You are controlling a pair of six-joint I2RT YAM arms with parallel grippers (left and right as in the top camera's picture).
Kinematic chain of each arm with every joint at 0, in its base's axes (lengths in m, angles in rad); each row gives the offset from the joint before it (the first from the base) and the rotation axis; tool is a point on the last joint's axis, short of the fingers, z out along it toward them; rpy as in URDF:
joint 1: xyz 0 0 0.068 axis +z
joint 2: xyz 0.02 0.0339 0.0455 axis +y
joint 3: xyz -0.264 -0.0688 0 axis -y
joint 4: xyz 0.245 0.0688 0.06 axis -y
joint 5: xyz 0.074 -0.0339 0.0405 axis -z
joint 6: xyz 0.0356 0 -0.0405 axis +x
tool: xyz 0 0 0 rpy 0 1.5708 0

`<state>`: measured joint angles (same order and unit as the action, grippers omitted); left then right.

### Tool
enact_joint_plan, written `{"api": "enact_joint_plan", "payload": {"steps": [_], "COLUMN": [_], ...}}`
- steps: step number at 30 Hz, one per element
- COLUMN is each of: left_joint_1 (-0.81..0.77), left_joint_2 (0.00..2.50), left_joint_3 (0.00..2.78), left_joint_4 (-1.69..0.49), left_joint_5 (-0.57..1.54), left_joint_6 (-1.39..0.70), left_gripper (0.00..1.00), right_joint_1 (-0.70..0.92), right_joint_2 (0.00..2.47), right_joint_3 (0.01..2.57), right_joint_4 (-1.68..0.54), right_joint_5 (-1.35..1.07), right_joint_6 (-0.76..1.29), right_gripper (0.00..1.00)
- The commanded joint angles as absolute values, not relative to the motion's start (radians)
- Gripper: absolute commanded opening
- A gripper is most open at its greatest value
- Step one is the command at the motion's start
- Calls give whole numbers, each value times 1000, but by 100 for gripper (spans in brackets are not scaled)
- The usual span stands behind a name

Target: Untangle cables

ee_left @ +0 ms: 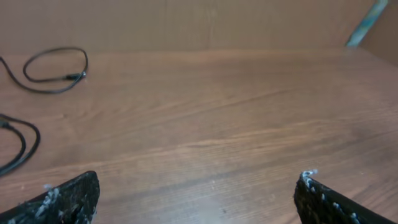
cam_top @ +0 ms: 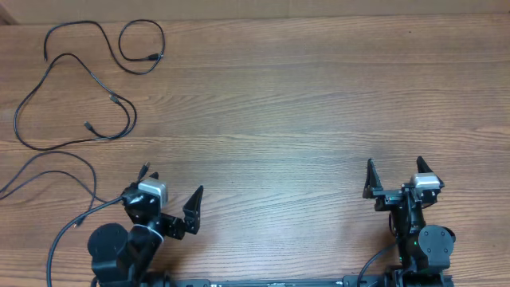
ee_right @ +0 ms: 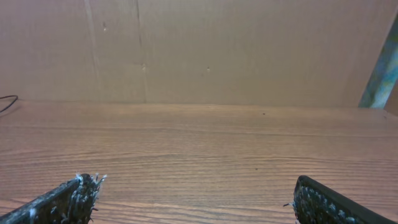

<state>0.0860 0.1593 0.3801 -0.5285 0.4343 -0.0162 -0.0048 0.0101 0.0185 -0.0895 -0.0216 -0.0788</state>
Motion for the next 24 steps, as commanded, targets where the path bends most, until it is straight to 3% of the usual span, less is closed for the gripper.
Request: {"api": "enact_joint_plan", "payload": {"steps": [1, 15, 24], "left_joint_1": [92, 91, 89], "left_joint_2": [99, 3, 3], "left_joint_3": [306, 126, 5], "left_joint_4": [-450, -162, -15], "left_joint_5": [446, 366, 183], "left_joint_6": [-8, -9, -165], "left_gripper": [100, 100, 100], "right_joint_1": [0, 0, 0], "right_joint_2": [3, 3, 3], "right_joint_3": [8, 8, 8], "right_joint_4": [-84, -84, -84], "right_joint_5": [-20, -20, -20], "right_joint_6": [-76, -76, -76], "right_gripper": [100, 100, 100]}}
